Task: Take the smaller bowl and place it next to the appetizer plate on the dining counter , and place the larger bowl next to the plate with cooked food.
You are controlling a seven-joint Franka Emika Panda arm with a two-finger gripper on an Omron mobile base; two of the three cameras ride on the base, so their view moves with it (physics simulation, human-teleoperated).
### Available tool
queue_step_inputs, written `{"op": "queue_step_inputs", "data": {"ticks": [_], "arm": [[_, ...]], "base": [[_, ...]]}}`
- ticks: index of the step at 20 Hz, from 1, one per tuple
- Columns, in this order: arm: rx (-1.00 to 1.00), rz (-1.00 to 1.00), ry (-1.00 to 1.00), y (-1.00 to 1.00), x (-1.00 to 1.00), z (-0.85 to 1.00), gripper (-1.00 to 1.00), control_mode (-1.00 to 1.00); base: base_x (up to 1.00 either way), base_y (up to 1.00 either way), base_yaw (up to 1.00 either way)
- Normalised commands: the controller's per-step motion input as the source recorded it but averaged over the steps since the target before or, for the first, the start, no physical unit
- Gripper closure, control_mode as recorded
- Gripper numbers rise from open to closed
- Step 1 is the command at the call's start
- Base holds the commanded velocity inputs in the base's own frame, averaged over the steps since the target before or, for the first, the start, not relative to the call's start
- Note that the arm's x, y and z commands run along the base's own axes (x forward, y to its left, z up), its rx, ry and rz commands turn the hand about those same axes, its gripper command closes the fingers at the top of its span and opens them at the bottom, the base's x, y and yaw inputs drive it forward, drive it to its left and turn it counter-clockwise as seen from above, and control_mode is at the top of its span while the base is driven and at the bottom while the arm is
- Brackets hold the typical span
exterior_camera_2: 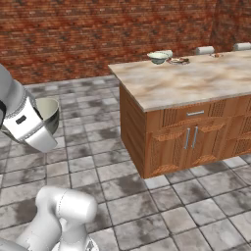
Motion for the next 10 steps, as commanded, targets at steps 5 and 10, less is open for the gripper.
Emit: {"op": "queue_step_inputs", "data": {"ticks": [5, 10], "arm": [[0.0, 0.0, 0.0, 0.0, 0.0, 0.0, 1.0, 1.0], [0.0, 0.0, 0.0, 0.0, 0.0, 0.0, 1.0, 1.0]], "base": [[1.0, 0.55, -0.15], [1.0, 0.65, -0.26]]}}
